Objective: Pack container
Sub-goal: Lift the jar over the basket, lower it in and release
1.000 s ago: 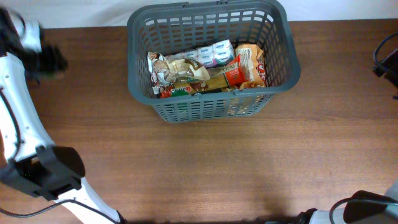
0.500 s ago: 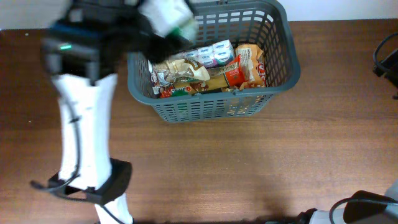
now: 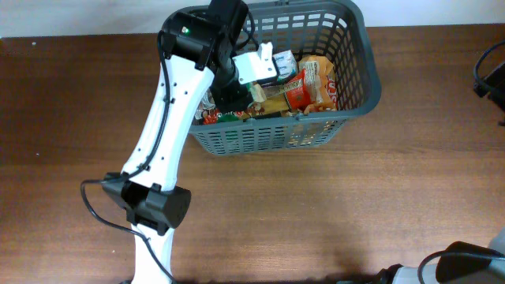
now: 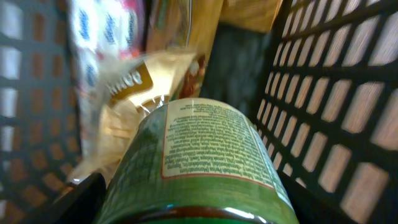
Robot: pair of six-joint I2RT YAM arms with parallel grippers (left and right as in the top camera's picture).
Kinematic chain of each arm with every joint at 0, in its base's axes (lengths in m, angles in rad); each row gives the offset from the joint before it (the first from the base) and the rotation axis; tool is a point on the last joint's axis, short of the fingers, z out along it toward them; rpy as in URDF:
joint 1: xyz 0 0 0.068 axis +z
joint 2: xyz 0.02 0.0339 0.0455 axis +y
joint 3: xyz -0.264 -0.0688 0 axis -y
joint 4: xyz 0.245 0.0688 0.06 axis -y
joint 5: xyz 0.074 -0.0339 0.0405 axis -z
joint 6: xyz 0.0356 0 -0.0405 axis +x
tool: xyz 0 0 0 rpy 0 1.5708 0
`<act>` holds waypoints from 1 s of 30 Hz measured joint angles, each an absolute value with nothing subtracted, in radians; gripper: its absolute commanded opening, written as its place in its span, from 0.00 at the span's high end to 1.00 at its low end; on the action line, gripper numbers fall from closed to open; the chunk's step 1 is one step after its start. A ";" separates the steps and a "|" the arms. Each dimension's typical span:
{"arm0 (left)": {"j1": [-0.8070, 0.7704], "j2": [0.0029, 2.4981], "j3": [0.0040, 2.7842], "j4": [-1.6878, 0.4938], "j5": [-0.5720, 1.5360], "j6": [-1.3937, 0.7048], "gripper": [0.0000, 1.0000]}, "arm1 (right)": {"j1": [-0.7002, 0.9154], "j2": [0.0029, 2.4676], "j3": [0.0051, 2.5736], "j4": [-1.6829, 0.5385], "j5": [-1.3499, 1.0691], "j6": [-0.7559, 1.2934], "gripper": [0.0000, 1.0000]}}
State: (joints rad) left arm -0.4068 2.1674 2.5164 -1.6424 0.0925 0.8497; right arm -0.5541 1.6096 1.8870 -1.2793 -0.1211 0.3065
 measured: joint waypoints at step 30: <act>-0.363 2.200 2.255 -1.589 0.034 0.855 0.01 | -0.554 1.610 1.887 -1.279 -0.121 0.307 0.01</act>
